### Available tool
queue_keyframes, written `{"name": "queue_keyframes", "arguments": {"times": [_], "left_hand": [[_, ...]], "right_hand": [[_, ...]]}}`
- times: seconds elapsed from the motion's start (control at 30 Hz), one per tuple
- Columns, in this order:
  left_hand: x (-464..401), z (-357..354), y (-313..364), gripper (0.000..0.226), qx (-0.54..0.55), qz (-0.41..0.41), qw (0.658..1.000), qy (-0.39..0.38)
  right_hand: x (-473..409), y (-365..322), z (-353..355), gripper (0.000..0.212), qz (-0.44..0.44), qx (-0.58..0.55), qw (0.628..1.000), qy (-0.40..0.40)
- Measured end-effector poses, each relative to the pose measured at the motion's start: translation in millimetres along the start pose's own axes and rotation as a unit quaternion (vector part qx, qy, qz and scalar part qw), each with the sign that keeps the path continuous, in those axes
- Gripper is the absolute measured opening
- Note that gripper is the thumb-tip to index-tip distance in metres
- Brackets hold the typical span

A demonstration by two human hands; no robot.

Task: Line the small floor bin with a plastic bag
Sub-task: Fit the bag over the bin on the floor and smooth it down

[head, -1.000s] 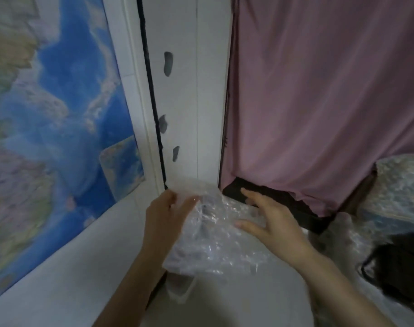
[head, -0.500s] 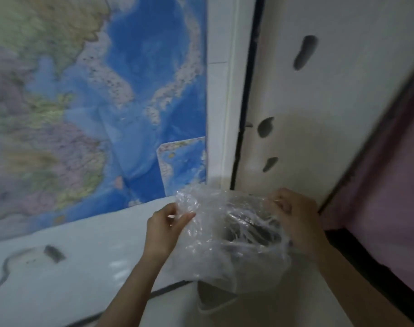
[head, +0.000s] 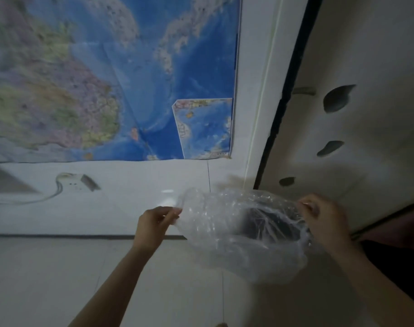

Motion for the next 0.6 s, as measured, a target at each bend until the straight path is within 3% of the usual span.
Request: {"name": "queue_keyframes", "arguments": {"times": [0.27, 0.43, 0.6], "left_hand": [[-27.1, 11.4, -63.9, 0.022, 0.098, 0.099, 0.99, 0.028], [-37.9, 9.9, -95.1, 0.022, 0.054, 0.098, 0.992, 0.052], [-38.7, -15.8, -122.2, 0.012, 0.078, 0.173, 0.981, -0.04]], "right_hand": [[0.4, 16.8, -33.2, 0.01, -0.01, 0.043, 0.999, -0.009], [5.1, 30.8, -66.4, 0.011, -0.018, 0.033, 0.998, -0.049], [8.8, 33.2, -88.5, 0.014, -0.028, -0.035, 0.993, -0.106]]}}
Point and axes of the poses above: each hand's wrist, its own x-axis away from the middle knuckle, its own z-axis out of the back of the hand, y = z × x, the point moved 7 cm from there along -x, towards the middle knuckle, and after that the axes turned 10 degrees about z, right-handed, at the moved point
